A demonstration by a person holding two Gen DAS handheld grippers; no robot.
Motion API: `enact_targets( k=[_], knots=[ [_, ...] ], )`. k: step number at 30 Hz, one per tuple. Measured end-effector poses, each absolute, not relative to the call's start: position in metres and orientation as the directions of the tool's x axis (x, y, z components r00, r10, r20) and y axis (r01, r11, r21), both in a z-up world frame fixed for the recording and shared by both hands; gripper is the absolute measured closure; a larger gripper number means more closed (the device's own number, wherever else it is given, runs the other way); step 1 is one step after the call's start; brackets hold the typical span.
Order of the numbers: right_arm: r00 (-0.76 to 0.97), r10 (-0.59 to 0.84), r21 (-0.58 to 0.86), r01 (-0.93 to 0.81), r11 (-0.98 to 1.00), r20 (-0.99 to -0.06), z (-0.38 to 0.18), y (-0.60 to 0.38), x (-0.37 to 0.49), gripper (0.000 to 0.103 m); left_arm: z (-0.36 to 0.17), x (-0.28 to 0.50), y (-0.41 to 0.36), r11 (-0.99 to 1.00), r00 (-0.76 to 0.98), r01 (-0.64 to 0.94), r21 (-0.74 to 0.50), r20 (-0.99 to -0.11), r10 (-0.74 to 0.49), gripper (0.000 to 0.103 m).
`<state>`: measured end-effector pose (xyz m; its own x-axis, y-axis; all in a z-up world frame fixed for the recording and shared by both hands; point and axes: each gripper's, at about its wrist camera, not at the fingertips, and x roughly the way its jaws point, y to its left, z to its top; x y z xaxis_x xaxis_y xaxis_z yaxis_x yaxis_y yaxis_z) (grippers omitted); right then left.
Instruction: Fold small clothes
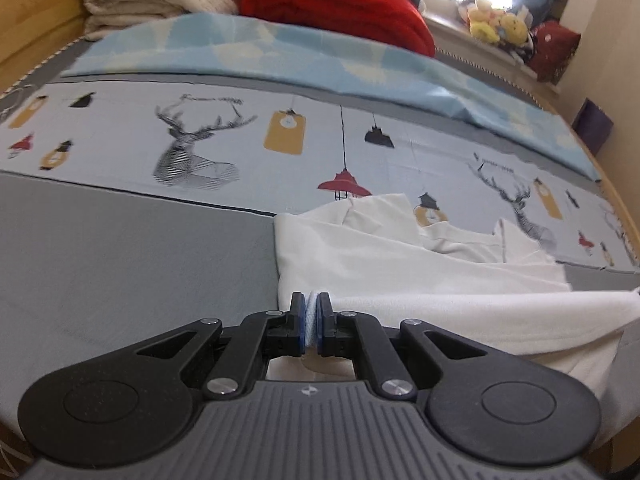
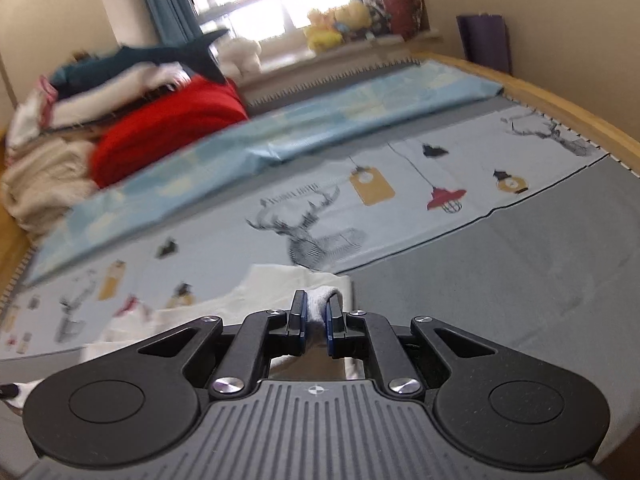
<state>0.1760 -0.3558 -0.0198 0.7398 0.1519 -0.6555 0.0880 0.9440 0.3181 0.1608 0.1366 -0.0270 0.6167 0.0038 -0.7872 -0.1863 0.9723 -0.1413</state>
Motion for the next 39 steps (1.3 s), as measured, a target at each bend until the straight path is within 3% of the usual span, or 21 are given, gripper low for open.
enact_targets(
  k=[4, 7, 14, 21, 24, 28, 34, 39],
  knots=[
    [0.685, 0.127, 0.273, 0.109, 0.956, -0.717, -0.056, -0.347, 0.211, 0.094, -0.057, 0.183, 0.145, 0.955, 0.562, -0.244, -0.17, -0.827, -0.004, 0.098],
    [0.642, 0.101, 0.234, 0.125, 0.964, -0.76, -0.074, -0.34, 0.228, 0.094, -0.065, 0.195, 0.14, 0.968, 0.562, -0.218, -0.126, -0.827, 0.019, 0.098],
    [0.603, 0.073, 0.203, 0.15, 0.968, -0.794, -0.094, -0.333, 0.245, 0.092, -0.081, 0.21, 0.153, 0.935, 0.528, -0.268, -0.234, -0.847, -0.061, 0.096],
    [0.647, 0.052, 0.248, 0.215, 0.945, -0.761, -0.087, -0.357, 0.228, 0.085, -0.065, 0.194, 0.179, 0.904, 0.565, -0.285, -0.319, -0.818, -0.11, 0.092],
    [0.644, 0.054, 0.241, 0.205, 0.949, -0.763, -0.087, -0.366, 0.221, 0.085, -0.063, 0.185, 0.181, 0.885, 0.566, -0.3, -0.357, -0.813, -0.136, 0.079],
    [0.63, 0.102, 0.277, 0.185, 0.943, -0.77, -0.09, -0.37, 0.216, 0.072, -0.066, 0.184, 0.17, 0.878, 0.552, -0.298, -0.375, -0.818, -0.162, 0.067],
    [0.595, 0.167, 0.337, 0.186, 0.923, -0.786, -0.098, -0.358, 0.219, 0.058, -0.075, 0.191, 0.158, 0.869, 0.529, -0.304, -0.39, -0.828, -0.186, 0.066],
    [0.568, 0.209, 0.366, 0.177, 0.913, -0.796, -0.105, -0.342, 0.227, 0.057, -0.084, 0.203, 0.151, 0.875, 0.505, -0.303, -0.377, -0.842, -0.188, 0.066]
  ],
)
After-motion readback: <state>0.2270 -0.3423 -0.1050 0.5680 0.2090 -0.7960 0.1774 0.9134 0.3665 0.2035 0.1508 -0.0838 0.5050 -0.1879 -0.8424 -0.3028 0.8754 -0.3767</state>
